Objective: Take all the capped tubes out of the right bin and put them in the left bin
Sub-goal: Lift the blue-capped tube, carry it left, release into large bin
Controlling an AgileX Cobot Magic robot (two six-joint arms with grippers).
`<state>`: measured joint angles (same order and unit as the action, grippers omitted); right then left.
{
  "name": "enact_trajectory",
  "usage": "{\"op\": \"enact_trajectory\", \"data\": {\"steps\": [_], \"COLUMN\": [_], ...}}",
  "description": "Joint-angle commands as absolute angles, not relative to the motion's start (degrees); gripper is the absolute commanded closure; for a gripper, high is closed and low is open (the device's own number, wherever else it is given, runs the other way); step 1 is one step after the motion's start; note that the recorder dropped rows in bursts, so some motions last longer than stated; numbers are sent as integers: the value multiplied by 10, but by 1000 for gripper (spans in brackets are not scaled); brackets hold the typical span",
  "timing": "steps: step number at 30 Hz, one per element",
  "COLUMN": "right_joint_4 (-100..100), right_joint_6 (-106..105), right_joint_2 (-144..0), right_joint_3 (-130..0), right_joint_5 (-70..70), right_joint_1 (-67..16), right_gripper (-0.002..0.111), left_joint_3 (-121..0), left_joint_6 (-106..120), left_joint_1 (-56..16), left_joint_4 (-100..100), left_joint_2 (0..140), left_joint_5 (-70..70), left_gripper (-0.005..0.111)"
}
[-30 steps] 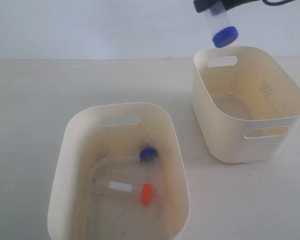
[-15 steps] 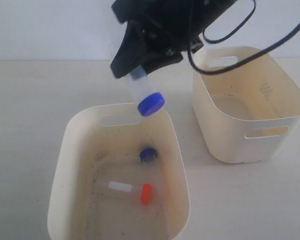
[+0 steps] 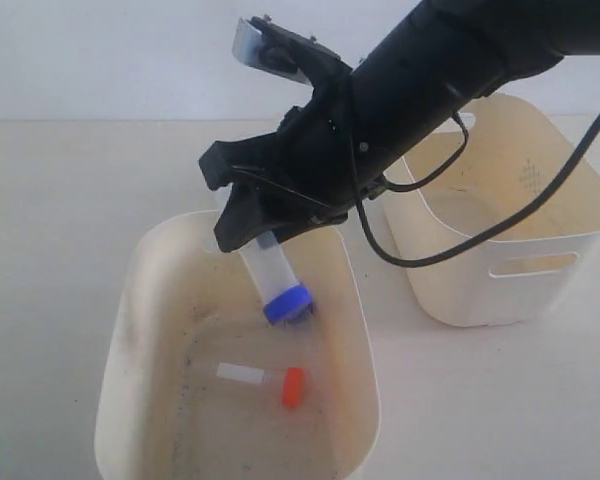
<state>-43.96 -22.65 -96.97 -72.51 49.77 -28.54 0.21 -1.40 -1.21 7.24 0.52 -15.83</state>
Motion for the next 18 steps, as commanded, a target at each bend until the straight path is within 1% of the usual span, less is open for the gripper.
{"op": "enact_trajectory", "data": {"steps": [1,10,18], "right_joint_4": [-443,-441,-371], "right_joint_6": [-230,-248,-259], "right_joint_2": [-967,-965,-965], "right_joint_3": [-710,-710,-740], "right_joint_5": [479,482,482], "right_joint_1": [-286,-285,-285], "right_gripper": [41,41,41], "left_joint_3": [0,0,0], "left_joint_6": [-21,-21,-21], "left_joint_1": [-11,-11,-11], "left_joint_4": [69,69,69], "left_joint_2": [4,4,4], "left_joint_5": [-150,-150,-150], "left_gripper": [102,102,102]}}
